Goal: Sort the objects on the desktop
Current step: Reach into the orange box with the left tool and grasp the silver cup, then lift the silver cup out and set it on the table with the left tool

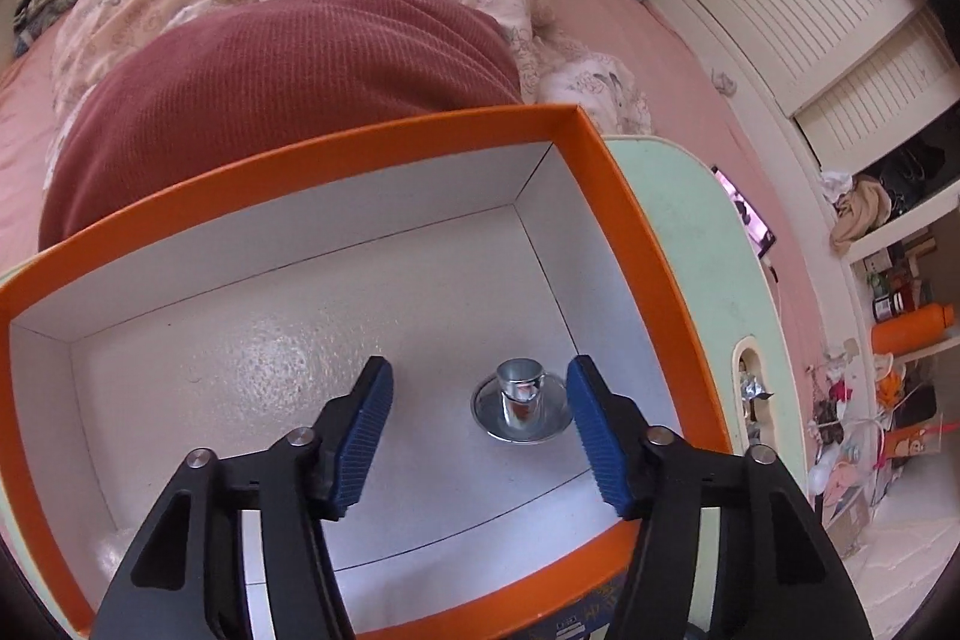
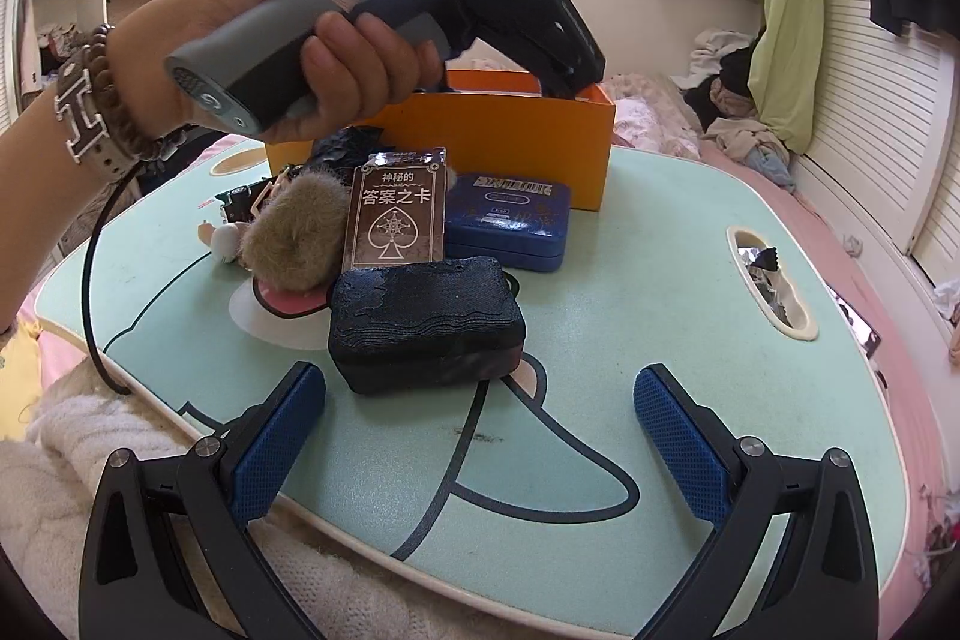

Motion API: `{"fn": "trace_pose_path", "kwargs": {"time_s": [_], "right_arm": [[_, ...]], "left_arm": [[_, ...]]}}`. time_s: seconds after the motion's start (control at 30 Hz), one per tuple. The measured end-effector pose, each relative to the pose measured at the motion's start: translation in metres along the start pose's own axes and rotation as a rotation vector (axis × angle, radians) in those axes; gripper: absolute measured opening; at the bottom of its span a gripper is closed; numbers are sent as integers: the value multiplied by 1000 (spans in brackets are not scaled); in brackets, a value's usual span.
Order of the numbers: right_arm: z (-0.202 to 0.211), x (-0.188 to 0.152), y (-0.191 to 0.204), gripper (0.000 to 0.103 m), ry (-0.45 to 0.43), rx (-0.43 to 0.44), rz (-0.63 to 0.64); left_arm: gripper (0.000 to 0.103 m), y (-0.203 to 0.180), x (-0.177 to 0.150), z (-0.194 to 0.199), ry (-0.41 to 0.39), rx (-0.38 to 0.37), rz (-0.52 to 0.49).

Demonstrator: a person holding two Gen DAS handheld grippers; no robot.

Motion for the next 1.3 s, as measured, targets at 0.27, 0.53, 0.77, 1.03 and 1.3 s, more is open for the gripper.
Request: {"fn": "trace_pose_path", "kwargs": {"time_s": [0.27, 0.53, 0.77, 1.03, 1.3], "right_arm": [[1, 1, 0, 102, 0, 1, -2], [1, 0, -1, 102, -1, -1, -3], [2, 0, -1, 102, -1, -1, -3], [3, 1, 0, 102, -1, -1, -3], [3, 1, 0, 102, -2, -3, -4]], "left_arm": [[22, 2, -2, 0, -25, 107, -30], [22, 20, -9, 24, -104, 109, -27], [22, 18, -72, 128, -365, 2, -85], [22, 23, -200, 136, -395, -21, -124], [20, 36, -236, 96, -385, 7, -92]]}}
Point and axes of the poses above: each gripper's, at about its wrist camera, not at the fingertips, and z roughly against the way its jaws point, y to its left, x to its top, the point moved 4 cm from there along -z, roughly the way its jaws point, and after that the axes turned 11 degrees about -z, right-handed, at the moved point
